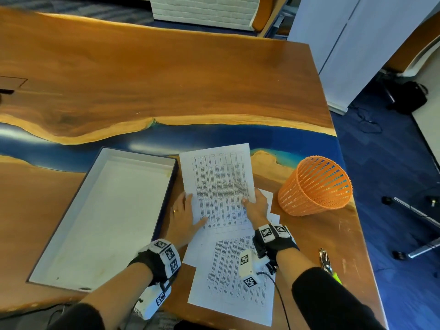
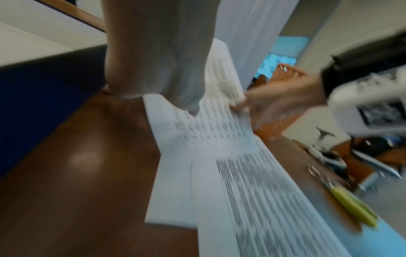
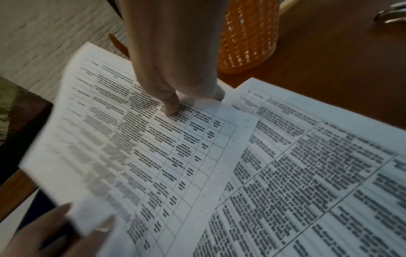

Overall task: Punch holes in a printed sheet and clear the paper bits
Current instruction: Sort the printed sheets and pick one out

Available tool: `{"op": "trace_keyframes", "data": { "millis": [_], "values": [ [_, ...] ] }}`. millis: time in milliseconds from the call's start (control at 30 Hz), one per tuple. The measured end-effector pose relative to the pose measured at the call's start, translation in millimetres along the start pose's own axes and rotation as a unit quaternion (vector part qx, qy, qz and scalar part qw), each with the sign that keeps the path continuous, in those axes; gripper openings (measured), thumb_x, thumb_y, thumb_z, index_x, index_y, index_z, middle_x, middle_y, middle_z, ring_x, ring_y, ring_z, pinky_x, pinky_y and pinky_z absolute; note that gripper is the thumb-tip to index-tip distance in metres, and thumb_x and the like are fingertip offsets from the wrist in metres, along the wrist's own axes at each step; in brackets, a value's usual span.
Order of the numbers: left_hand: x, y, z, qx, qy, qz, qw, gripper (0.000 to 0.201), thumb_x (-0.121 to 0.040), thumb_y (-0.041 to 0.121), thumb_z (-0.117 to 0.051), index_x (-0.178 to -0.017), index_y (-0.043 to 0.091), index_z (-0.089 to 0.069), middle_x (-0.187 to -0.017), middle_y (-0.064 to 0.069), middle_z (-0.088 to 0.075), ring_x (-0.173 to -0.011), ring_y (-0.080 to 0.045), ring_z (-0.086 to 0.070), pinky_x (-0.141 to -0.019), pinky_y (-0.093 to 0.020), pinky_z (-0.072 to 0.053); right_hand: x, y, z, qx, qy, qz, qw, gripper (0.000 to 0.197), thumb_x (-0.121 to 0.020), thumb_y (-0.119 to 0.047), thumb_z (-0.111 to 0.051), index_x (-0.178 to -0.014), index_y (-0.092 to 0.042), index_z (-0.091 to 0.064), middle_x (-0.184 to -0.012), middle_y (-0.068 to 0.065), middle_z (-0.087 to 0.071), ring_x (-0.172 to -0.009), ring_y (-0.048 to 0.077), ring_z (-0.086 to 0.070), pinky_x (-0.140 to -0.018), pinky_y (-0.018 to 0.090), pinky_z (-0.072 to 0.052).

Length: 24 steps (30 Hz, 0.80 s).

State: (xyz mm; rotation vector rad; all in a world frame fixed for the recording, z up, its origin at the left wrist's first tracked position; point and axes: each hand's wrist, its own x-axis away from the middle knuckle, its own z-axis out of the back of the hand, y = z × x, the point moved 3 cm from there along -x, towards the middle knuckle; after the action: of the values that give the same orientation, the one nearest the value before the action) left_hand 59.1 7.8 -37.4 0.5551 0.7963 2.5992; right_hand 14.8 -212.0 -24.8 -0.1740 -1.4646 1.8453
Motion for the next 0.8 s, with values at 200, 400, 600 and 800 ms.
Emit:
{"op": "trace_keyframes", "data": {
  "millis": [200,400,600,800],
  "values": [
    [-25,17,31,0.370,0.061,0.037,0.926,0.075,-0.083,0.016,-0.071,-0.143,0.006,-0.026,-0.138,-0.001,-0.041,-0.123,-0.014,-0.046,-0.103,-0.034,-0.042,-3,16,27,-0.036,-0.018,-0.020,0.999,0.042,-0.083,0.000,-0.063,-0.124,-0.008,-0.056,-0.121,0.014,-0.063,-0.113,0.029,-0.058,-0.098,0.050,-0.048],
    [-29,40,48,0.363,0.042,-0.044,0.930,0.037,-0.086,0.008,-0.065,-0.122,0.006,-0.054,-0.112,0.004,-0.065,-0.094,-0.002,-0.068,-0.084,-0.035,-0.058,15,-3,34,-0.067,-0.065,0.043,0.995,0.036,-0.083,0.000,-0.064,-0.117,-0.008,-0.059,-0.113,0.010,-0.066,-0.108,0.027,-0.061,-0.093,0.043,-0.051],
    [-24,49,67,0.318,0.149,-0.089,0.932,0.020,-0.095,0.010,-0.053,-0.111,0.020,-0.057,-0.097,0.008,-0.065,-0.078,0.008,-0.065,-0.066,-0.010,-0.051,23,-4,32,0.115,-0.133,0.135,0.975,0.040,-0.082,0.000,-0.064,-0.120,-0.005,-0.055,-0.121,0.012,-0.060,-0.108,0.019,-0.054,-0.095,0.037,-0.048],
    [-23,17,88,0.244,0.256,-0.074,0.932,0.030,-0.096,0.005,-0.050,-0.126,0.002,-0.051,-0.112,-0.013,-0.065,-0.092,-0.020,-0.063,-0.078,-0.030,-0.050,15,24,43,0.425,-0.142,0.106,0.888,0.082,-0.067,-0.029,-0.082,-0.132,-0.007,-0.037,-0.135,0.009,-0.039,-0.126,0.027,-0.040,-0.101,0.043,-0.039]
  ]
}}
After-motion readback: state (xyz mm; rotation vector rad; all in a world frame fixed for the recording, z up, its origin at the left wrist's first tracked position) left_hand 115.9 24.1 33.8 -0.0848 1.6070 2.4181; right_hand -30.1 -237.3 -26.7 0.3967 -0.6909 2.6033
